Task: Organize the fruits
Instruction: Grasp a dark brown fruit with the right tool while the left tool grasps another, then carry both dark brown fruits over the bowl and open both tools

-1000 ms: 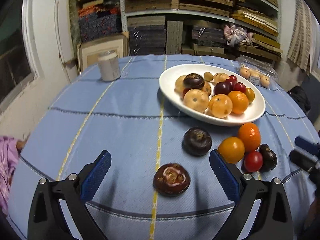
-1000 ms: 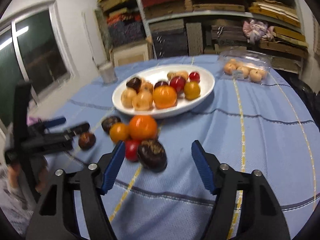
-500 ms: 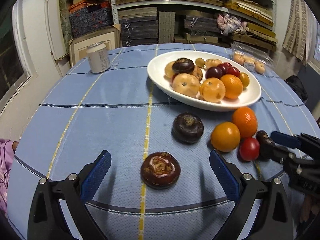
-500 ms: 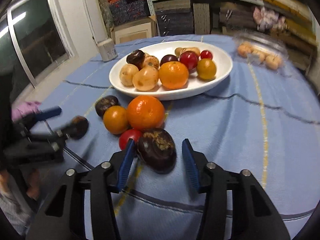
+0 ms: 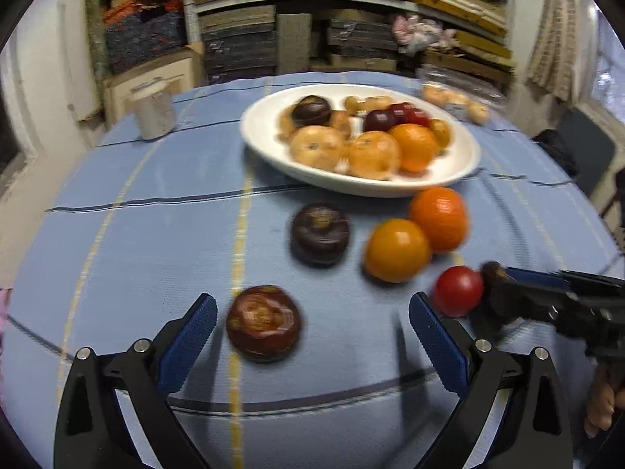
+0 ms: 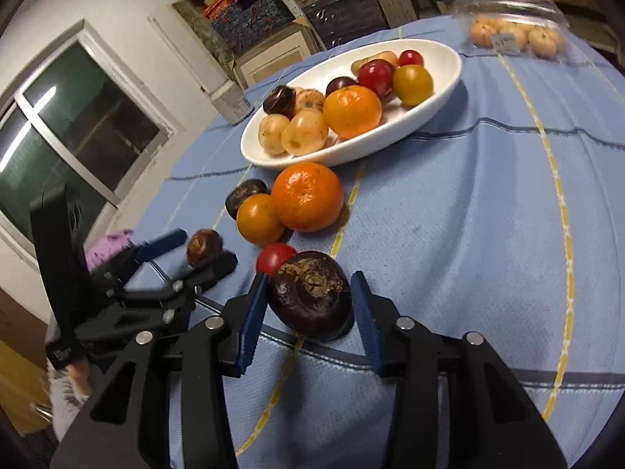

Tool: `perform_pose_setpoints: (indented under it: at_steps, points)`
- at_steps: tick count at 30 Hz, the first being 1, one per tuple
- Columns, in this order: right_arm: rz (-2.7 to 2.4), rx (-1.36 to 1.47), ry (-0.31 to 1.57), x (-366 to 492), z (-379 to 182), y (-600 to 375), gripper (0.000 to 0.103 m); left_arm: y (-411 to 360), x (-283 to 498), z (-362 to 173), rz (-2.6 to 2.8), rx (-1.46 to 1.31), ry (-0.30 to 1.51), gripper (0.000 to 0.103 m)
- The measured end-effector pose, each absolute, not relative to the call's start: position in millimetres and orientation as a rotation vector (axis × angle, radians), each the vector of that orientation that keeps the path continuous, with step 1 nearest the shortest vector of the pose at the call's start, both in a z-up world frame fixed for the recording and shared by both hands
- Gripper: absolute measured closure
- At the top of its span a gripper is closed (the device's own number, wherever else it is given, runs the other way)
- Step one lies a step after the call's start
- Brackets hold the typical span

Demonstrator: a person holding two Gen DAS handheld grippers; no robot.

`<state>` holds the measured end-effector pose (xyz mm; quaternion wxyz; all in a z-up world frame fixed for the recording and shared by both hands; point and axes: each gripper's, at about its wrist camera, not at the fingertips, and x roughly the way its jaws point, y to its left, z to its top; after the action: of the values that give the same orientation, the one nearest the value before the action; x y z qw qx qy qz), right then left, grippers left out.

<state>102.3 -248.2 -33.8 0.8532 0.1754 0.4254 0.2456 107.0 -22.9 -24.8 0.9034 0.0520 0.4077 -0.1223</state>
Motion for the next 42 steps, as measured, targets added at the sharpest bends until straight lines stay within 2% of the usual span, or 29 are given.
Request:
perform_pose_setpoints:
  at_steps: [10, 17, 21, 24, 26, 30, 36, 42]
  points:
    - [0.477, 0.513, 0.831, 102.9, -18.2, -290.1, 0.060, -60.9, 88.8, -24.4, -0.327, 0.241, 0.773, 0.004]
    - [0.484, 0.528, 0.835, 102.4, -19.1, -290.7, 0.060, -16.5, 102.9, -34.7, -0.269, 0.106, 0.858, 0.005]
    - [0.498, 0.516, 0.832, 99.4, -16.6, -285.6, 0.060, -6.6, 108.0, -38.6, -0.273, 0.055, 0.896, 0.020]
    - [0.503, 0.507, 0.832, 99.4, -15.7, -282.6, 0.060, -6.1, 112.4, -37.8, -0.265, 0.049, 0.894, 0.025]
    - [0.501, 0.502, 0.832, 99.1, -15.9, -282.1, 0.060, -4.1, 116.5, -36.8, -0.245, 0.044, 0.891, 0.033]
    - [0.496, 0.496, 0.834, 99.2, -16.7, -280.3, 0.060, 2.1, 118.7, -35.0, -0.219, 0.033, 0.883, 0.059]
    - [0.492, 0.488, 0.822, 96.9, -15.1, -280.1, 0.060, -1.5, 110.8, -30.1, -0.257, 0.027, 0.863, 0.059]
    - [0.464, 0.537, 0.729, 104.7, 8.4, -297.5, 0.060, -10.4, 124.5, 8.2, -0.275, 0.022, 0.784, 0.059]
